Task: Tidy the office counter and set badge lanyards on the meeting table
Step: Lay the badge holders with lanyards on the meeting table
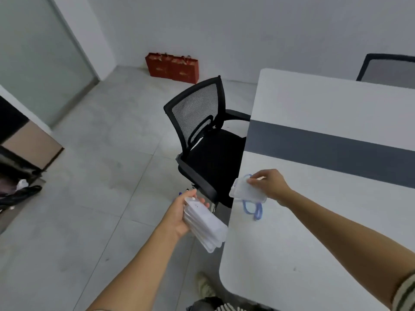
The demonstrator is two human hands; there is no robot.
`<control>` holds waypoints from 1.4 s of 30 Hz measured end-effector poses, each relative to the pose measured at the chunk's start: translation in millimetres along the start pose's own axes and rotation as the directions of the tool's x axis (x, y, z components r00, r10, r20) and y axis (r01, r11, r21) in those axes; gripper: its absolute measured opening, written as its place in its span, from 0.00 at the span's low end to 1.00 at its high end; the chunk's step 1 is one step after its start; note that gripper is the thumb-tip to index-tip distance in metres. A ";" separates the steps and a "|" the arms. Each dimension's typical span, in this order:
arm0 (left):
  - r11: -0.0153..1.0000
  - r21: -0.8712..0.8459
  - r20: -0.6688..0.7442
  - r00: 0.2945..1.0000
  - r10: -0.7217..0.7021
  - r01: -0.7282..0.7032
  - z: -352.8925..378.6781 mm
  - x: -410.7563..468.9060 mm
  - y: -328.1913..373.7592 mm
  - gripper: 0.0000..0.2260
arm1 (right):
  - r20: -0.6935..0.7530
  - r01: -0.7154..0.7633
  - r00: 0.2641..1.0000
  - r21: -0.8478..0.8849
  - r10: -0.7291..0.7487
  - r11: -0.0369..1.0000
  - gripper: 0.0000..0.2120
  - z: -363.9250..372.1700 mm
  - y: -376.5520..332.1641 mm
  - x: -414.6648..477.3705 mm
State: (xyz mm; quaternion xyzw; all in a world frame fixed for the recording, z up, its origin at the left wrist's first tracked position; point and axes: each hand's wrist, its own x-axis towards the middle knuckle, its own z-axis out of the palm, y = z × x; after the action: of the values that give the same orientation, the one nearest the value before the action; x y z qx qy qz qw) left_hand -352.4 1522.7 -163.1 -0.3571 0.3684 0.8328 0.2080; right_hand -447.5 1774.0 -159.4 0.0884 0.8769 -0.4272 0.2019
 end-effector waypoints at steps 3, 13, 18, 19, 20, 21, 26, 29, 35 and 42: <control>0.999 -0.035 0.011 1.000 0.023 -0.023 5.3 -13.6 -5.2 0.14 | 0.067 0.090 0.993 0.036 -0.093 0.995 0.07 -10.0 -48.4 -11.7; 0.944 -0.140 0.113 0.943 0.313 -0.297 -15.8 -81.1 0.6 0.13 | 0.563 0.059 0.777 0.379 -0.281 0.923 0.13 33.0 -156.2 -60.5; 0.860 -0.311 0.061 0.894 0.443 -0.405 -59.9 -108.5 5.6 0.12 | 0.612 0.171 0.744 0.215 -0.269 0.962 0.11 75.0 -149.1 -74.0; 0.830 -0.363 0.051 0.880 0.472 -0.424 -69.4 -111.8 8.3 0.13 | 0.615 0.192 0.741 0.191 -0.270 0.963 0.11 81.4 -149.7 -75.9; 0.807 -0.398 0.042 0.871 0.490 -0.436 -76.5 -114.0 11.2 0.16 | 0.622 0.209 0.734 0.174 -0.272 0.962 0.11 85.7 -151.6 -78.4; 0.790 -0.416 0.020 0.863 0.504 -0.452 -84.0 -116.8 15.4 0.18 | 0.633 0.228 0.722 0.162 -0.278 0.960 0.11 91.4 -157.7 -80.5; 0.731 -0.409 -0.106 0.824 0.557 -0.546 -105.0 -132.9 50.9 0.05 | 0.545 0.448 0.734 0.061 -0.405 0.892 0.12 126.8 -193.4 -88.9; 0.703 -0.399 -0.187 0.803 0.566 -0.588 -131.5 -140.1 84.0 0.04 | 0.582 0.296 0.753 0.115 -0.306 0.948 0.18 156.8 -217.8 -89.7; 0.678 -0.248 -0.364 0.716 0.596 -0.691 -186.1 -171.4 161.6 0.11 | 0.822 -0.265 0.564 0.271 -0.080 0.925 0.20 248.2 -292.3 -120.8; 0.585 -0.055 -0.550 0.514 0.659 -0.809 -262.4 -203.9 215.9 0.14 | 0.678 -0.105 0.715 0.345 -0.170 0.933 0.14 349.6 -371.0 -134.8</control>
State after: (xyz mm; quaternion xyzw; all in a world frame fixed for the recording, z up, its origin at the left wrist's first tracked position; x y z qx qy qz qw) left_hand -233.9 1167.1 -34.5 -0.3832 0.3907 0.7718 -0.3238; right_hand -349.9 1272.1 -30.3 -0.0599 0.6437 -0.5846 0.4902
